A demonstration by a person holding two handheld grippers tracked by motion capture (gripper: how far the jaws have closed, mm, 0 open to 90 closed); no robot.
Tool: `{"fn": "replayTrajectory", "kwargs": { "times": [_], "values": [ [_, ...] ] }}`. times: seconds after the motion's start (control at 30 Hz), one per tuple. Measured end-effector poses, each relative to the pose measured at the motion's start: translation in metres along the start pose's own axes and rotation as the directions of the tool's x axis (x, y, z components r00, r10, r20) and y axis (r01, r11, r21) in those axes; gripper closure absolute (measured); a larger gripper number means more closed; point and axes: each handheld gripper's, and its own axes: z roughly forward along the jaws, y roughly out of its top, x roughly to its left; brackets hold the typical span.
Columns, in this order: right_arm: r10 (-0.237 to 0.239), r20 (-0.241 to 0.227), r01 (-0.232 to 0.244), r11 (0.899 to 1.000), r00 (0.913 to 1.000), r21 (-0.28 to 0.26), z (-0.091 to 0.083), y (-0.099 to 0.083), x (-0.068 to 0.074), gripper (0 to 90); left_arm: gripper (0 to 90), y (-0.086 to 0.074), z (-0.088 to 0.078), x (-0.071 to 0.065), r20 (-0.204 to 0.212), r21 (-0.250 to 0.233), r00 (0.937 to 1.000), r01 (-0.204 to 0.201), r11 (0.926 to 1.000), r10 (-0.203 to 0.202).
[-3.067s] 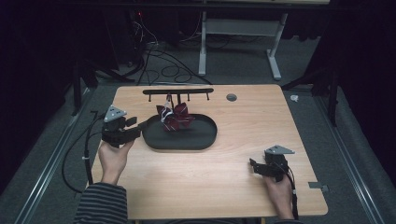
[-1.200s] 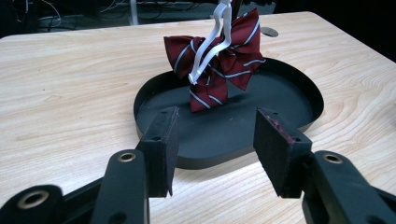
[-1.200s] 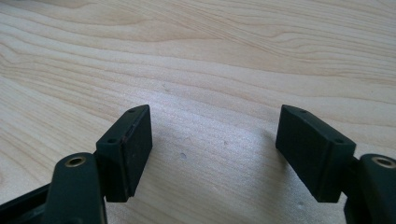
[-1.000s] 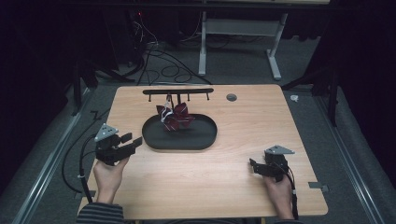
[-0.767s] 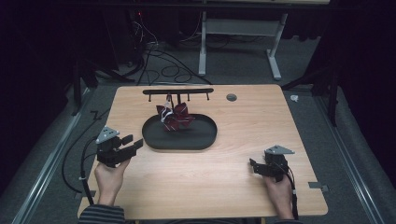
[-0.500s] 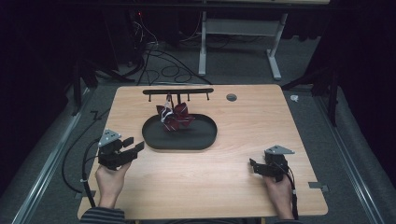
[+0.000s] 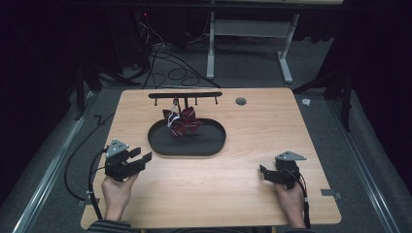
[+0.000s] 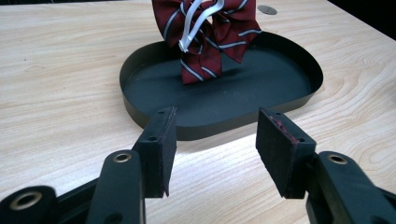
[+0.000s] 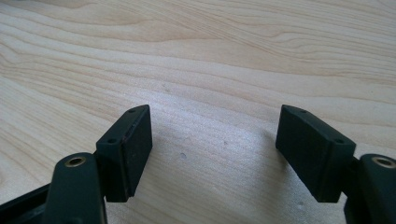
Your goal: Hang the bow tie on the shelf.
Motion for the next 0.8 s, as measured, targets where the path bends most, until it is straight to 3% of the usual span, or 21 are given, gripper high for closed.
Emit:
{"fn": "replayTrajectory", "kwargs": {
  "times": [0.8],
  "values": [
    [0.000, 0.000, 0.000, 1.000, 1.0000, 0.000, 0.000, 0.000, 0.000, 28.6, 48.3, -0.022, 0.011, -0.004, 0.013, 0.031, 0.9997, 0.020, 0.9993, -0.020]
  ]
}}
